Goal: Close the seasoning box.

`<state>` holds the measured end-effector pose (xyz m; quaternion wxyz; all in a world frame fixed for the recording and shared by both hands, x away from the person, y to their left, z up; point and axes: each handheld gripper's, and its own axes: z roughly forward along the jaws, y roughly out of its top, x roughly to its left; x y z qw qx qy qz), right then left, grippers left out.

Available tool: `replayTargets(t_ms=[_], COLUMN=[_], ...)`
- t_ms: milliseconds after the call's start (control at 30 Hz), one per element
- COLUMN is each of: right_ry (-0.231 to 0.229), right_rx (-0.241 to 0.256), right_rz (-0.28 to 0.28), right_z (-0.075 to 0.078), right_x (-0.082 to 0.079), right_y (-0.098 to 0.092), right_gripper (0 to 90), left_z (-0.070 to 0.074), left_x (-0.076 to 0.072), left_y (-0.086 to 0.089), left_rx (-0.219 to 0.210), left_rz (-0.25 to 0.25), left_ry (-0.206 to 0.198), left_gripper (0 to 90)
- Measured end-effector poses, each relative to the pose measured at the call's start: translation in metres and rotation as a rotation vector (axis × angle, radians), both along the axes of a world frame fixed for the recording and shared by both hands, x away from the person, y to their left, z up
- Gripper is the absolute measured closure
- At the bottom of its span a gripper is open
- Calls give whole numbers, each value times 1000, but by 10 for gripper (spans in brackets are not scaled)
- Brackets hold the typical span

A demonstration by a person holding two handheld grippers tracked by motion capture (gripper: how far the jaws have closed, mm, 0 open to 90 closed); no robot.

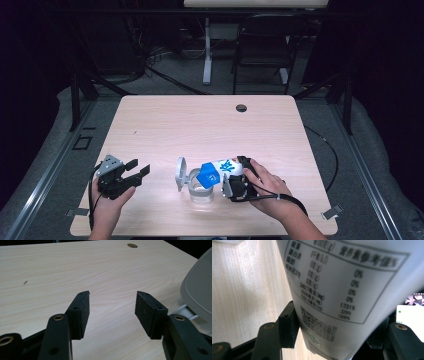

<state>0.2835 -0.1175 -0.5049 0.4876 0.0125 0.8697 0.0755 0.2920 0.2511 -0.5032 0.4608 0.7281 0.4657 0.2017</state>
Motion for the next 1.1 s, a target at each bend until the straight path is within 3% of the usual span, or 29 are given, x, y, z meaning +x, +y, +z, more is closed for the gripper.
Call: replayTargets(t_ms=[300, 567, 667, 767, 1100], right_ry=[-6, -15, -13, -20, -27], right_rx=[-29, -57, -40, -72, -101], right_rz=[11, 1, 4, 5, 3], right_z=[-1, 0, -1, 0, 0], right_x=[0, 0, 0, -1, -1], right_y=[1, 2, 3, 5, 6], right_gripper=[398, 398, 398, 398, 398], left_z=[-1, -1, 0, -1, 0], left_x=[0, 1, 1, 1, 0], left_y=[-1, 0, 0, 0, 0], left_rx=[-1, -2, 1, 1, -1], left_rz=[-3, 2, 2, 1, 3], left_ry=[24, 24, 24, 24, 20], left_gripper=[459, 459, 458, 458, 458])
